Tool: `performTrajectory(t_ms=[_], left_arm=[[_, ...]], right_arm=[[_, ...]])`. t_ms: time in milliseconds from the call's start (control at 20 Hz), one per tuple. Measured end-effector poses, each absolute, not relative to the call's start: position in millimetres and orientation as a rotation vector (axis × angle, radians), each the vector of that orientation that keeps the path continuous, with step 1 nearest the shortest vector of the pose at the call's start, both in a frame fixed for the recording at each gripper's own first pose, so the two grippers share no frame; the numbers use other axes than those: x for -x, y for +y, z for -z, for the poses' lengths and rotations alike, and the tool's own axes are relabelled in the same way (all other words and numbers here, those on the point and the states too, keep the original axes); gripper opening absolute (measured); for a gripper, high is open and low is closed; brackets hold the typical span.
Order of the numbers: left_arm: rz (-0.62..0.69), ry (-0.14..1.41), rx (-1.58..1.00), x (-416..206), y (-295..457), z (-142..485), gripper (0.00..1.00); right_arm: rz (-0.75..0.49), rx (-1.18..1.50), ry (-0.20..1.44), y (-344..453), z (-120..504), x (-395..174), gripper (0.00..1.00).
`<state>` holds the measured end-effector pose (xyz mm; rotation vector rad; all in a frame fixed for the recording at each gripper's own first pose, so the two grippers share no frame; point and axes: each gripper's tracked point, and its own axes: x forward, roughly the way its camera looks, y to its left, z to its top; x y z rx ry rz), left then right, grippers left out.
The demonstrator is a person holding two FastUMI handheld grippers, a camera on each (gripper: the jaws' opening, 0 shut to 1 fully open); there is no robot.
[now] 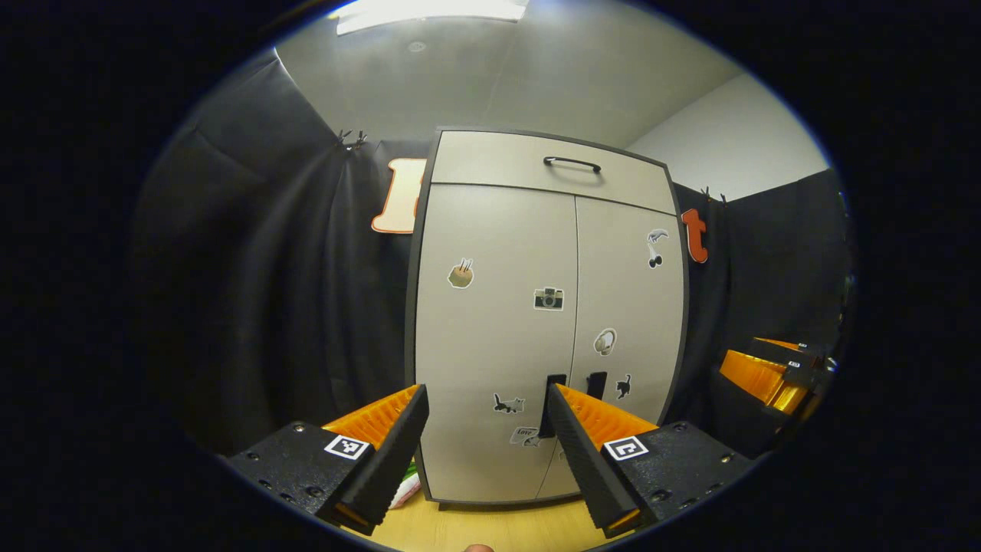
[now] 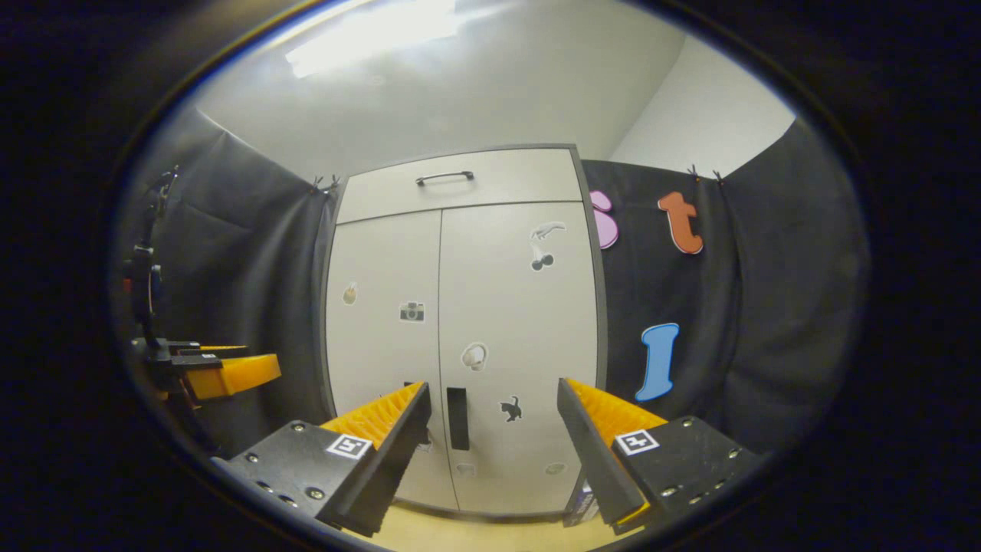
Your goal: Grab one shoe with the right hand and put it into the shoe cabinet, grab the other shoe with the left hand and put it into the shoe cabinet; then close the right door with the right hand and the left door with the left hand.
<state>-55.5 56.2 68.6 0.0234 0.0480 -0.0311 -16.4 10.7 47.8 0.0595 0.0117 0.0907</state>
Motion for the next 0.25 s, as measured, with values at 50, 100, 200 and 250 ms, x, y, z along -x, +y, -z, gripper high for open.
performTrajectory(t_ms=[50, 100, 200, 250], left_arm=[[0.037, 0.047, -0.024, 54.6, 56.2, -69.6, 0.95], [0.045, 0.047, -0.024, 54.9, 55.7, -69.3, 0.95], [0.061, 0.046, -0.025, 54.4, 54.1, -69.8, 0.95], [0.068, 0.047, -0.027, 55.3, 53.6, -69.6, 0.95]], right_arm=[[-0.087, -0.057, 0.012, 11.3, -47.5, 18.3, 0.99], [-0.083, -0.056, 0.012, 11.7, -48.0, 19.7, 0.99], [-0.073, -0.058, 0.012, 11.5, -48.5, 23.3, 0.99], [-0.068, -0.061, 0.013, 11.0, -48.7, 25.1, 0.99]])
